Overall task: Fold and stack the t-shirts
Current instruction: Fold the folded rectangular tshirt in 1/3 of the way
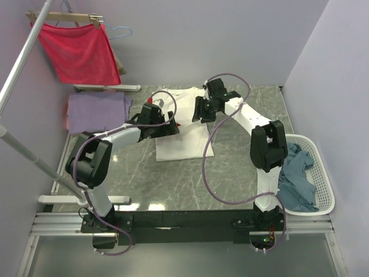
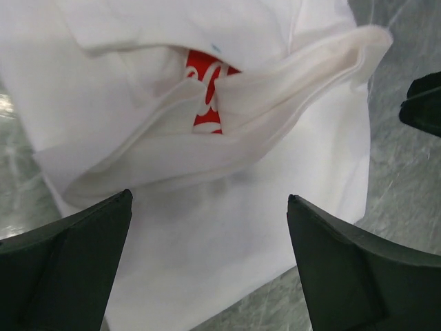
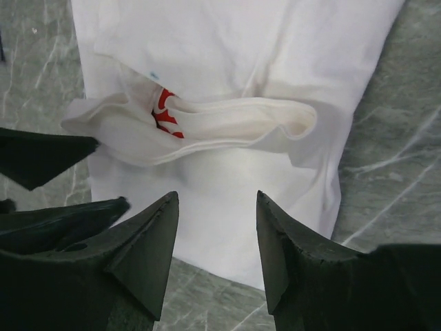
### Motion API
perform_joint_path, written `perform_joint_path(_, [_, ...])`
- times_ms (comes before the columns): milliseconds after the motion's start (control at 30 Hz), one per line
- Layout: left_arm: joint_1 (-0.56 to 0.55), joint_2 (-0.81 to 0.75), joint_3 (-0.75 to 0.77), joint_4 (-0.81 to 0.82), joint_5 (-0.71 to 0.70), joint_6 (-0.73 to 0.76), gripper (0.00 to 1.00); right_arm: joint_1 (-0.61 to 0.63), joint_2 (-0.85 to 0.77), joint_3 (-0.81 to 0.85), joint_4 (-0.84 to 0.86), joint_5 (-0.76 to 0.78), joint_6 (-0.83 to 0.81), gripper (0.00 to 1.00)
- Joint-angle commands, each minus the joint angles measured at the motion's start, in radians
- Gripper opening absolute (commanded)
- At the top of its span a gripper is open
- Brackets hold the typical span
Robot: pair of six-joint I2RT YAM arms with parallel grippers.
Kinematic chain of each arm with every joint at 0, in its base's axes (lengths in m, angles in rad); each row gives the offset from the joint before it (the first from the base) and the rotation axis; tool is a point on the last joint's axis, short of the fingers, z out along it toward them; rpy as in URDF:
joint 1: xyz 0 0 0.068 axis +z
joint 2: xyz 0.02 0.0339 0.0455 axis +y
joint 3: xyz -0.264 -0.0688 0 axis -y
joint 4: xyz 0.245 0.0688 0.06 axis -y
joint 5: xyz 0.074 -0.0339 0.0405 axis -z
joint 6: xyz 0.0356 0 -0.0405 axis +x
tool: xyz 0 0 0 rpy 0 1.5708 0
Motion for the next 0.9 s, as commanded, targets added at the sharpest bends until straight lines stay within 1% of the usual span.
perform_joint_path(0, [-0.003, 0.082, 0.045, 0.051, 0.114, 0.019, 1.00, 0.000, 0.045, 0.029, 0.026, -0.036, 0.007, 0.56])
perform_joint_path(200, [0.000, 0.171, 0.145, 0.044, 0.049, 0.053, 1.00, -0.008, 0.165, 0.118, 0.033, -0.011, 0.011, 0.55])
perform_joint_path(267, [0.005, 0.191, 0.175, 0.041, 0.008, 0.068, 1.00, -0.011, 0.211, 0.152, 0.023, 0.001, 0.007, 0.55])
perform_joint_path(433, [0.036, 0.199, 0.226, 0.037, -0.037, 0.103, 1.00, -0.035, 0.285, 0.233, 0.010, 0.044, 0.010, 0.55])
perform_joint_path(600, [0.062, 0.211, 0.265, -0.021, -0.139, 0.151, 0.99, -0.057, 0.299, 0.243, 0.015, 0.116, 0.012, 0.55])
perform_joint_path(633, [0.066, 0.212, 0.262, -0.024, -0.139, 0.157, 0.99, -0.064, 0.299, 0.241, 0.016, 0.128, 0.009, 0.56])
perform_joint_path(667, [0.079, 0.214, 0.258, -0.022, -0.188, 0.162, 1.00, -0.069, 0.299, 0.238, 0.018, 0.134, 0.009, 0.56])
perform_joint_path(733, [0.088, 0.211, 0.242, -0.015, -0.207, 0.166, 1.00, -0.080, 0.295, 0.232, 0.023, 0.125, 0.009, 0.56])
perform_joint_path(867, [0.096, 0.162, 0.200, 0.011, -0.250, 0.182, 0.99, -0.095, 0.251, 0.166, 0.061, 0.144, 0.009, 0.56])
